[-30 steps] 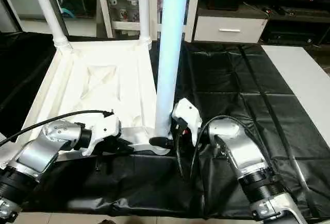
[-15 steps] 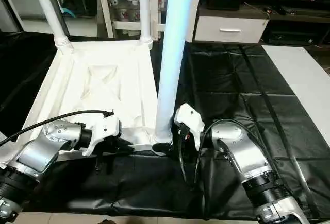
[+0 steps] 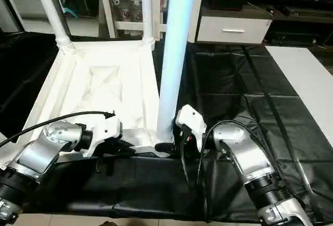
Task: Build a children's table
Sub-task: Rotate leg to tighten
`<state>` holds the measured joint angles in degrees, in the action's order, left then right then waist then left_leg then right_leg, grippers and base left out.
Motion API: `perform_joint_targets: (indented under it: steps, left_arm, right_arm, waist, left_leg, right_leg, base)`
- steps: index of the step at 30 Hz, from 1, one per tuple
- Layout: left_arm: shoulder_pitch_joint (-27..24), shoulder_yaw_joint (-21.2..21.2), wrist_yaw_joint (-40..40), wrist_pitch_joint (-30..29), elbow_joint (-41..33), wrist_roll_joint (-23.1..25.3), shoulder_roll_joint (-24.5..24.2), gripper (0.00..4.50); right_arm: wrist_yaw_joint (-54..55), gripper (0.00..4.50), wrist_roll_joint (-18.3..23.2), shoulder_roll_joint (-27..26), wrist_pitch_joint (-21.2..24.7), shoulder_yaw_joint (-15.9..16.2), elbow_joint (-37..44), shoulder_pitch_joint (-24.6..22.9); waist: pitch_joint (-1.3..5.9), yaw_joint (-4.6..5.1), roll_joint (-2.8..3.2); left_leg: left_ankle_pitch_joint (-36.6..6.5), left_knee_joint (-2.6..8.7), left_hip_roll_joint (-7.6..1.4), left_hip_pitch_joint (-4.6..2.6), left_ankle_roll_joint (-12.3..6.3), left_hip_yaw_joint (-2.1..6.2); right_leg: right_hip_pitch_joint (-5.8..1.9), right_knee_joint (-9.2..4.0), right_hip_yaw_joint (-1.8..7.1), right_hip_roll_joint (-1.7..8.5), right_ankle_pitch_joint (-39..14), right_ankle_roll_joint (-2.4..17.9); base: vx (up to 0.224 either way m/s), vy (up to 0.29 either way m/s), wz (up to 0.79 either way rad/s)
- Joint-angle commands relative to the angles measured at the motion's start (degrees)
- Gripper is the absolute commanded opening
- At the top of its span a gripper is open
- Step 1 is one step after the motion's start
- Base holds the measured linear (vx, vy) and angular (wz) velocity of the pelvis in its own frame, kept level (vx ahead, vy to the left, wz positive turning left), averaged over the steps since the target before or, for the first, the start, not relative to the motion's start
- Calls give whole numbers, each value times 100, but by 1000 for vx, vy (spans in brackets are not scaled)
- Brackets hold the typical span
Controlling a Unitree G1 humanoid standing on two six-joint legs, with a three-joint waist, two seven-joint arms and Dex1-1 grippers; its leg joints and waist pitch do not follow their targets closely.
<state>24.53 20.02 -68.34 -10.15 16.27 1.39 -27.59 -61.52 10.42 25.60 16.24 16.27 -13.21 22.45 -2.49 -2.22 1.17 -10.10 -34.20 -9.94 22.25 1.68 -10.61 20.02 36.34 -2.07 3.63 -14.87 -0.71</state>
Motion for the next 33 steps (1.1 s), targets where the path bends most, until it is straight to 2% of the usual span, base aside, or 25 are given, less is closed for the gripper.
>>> perform_joint_targets:
  steps: [1,8,9,14,15,17,19,22,23,24,27,28,30,31,33]
  left_arm:
    - [-41,39,1,76,95,-98,54,0]
    - [-126,21,19,31,9,-117,54,0]
    - [-133,16,19,34,9,-119,53,0]
    - [-182,-55,129,-12,-13,-152,95,0]
    - [-194,-125,397,-101,-8,-111,196,0]
    - [-163,-206,762,-236,63,-68,397,0]
    - [-114,-273,1023,-330,121,-79,599,0]
    - [-46,-305,1293,-521,138,-110,909,0]
    - [15,-269,1417,-588,180,-52,1031,0]
    - [97,-230,1592,-644,254,33,1170,0]
    - [250,-201,1926,-738,399,167,1405,0]
    - [353,-217,2141,-811,495,218,1558,0]
    - [553,-277,2588,-914,696,344,1853,0]
    - [660,-286,2839,-967,816,440,1996,0]
    - [780,-266,3122,-1035,958,586,2149,0]
  right_arm:
    - [-109,276,-19,27,17,72,59,36]
    - [-126,270,-30,-5,7,89,27,29]
    - [-110,270,-36,-17,4,88,29,27]
    - [298,270,-107,-195,-61,-37,-38,38]
    - [1039,270,-271,-474,-163,-238,-299,104]
    - [1651,269,-320,-775,-159,-408,-462,86]
    - [2004,268,-334,-987,-133,-484,-535,52]
    - [2600,268,-458,-1317,-184,-526,-697,27]
    - [2972,268,-523,-1494,-211,-578,-858,74]
    - [3403,268,-589,-1700,-223,-661,-1082,151]
    - [4051,267,-693,-2019,-257,-794,-1460,299]
    - [4376,267,-754,-2170,-304,-840,-1685,400]
    - [5021,267,-863,-2438,-308,-941,-2078,586]
    - [5388,267,-907,-2579,-283,-1009,-2293,706]
    - [5845,267,-966,-2745,-312,-1091,-2578,872]
  waist:
    - [281,-19,-70]
    - [280,-24,-55]
    - [283,-25,-38]
    - [276,-13,-31]
    - [266,20,-43]
    - [251,81,-57]
    - [254,97,-53]
    - [260,101,-44]
    - [284,107,-58]
    - [290,94,-53]
    - [300,102,-67]
    - [296,111,-93]
    - [296,103,-83]
    - [306,99,-112]
    - [309,79,-90]
  left_leg:
    - [-1136,440,-380,-147,-223,148]
    - [-1147,441,-380,-146,-209,149]
    - [-1136,440,-380,-148,-207,152]
    - [-1202,453,-381,-154,-164,151]
    - [-1313,467,-374,-150,-87,153]
    - [-1491,502,-359,-118,27,178]
    - [-1561,507,-357,-138,95,183]
    - [-1526,492,-359,-163,103,162]
    - [-1334,479,-352,-137,31,150]
    - [-1264,475,-354,-150,8,150]
    - [-956,459,-341,-130,-76,138]
    - [-950,455,-340,-132,-88,128]
    - [-943,452,-338,-132,-100,126]
    - [-844,445,-337,-132,-127,118]
    - [-794,444,-339,-142,-141,114]
  right_leg:
    - [-66,-456,251,483,-229,1560]
    - [-69,-460,254,489,-252,1556]
    - [-69,-456,254,489,-228,1557]
    - [-58,-462,250,484,-253,1577]
    - [-42,-471,252,483,-424,1574]
    - [-66,-488,242,489,-827,1493]
    - [-43,-513,246,484,-1039,1383]
    - [-9,-530,268,486,-975,1373]
    - [-19,-510,275,488,-725,1362]
    - [-24,-514,271,487,-627,1364]
    - [-35,-480,262,481,-296,1407]
    - [-28,-491,259,483,-304,1423]
    - [-34,-494,263,486,-337,1410]
    - [-40,-484,267,483,-232,1397]
    - [-31,-482,262,482,-193,1372]
  base:
    - [0,0,0]
    - [0,0,0]
    - [0,0,0]
    - [0,0,0]
    - [0,0,0]
    - [0,0,0]
    - [0,0,0]
    - [0,0,0]
    - [0,0,0]
    - [0,0,0]
    - [0,0,0]
    - [0,0,0]
    - [0,0,0]
    - [0,0,0]
    - [0,0,0]
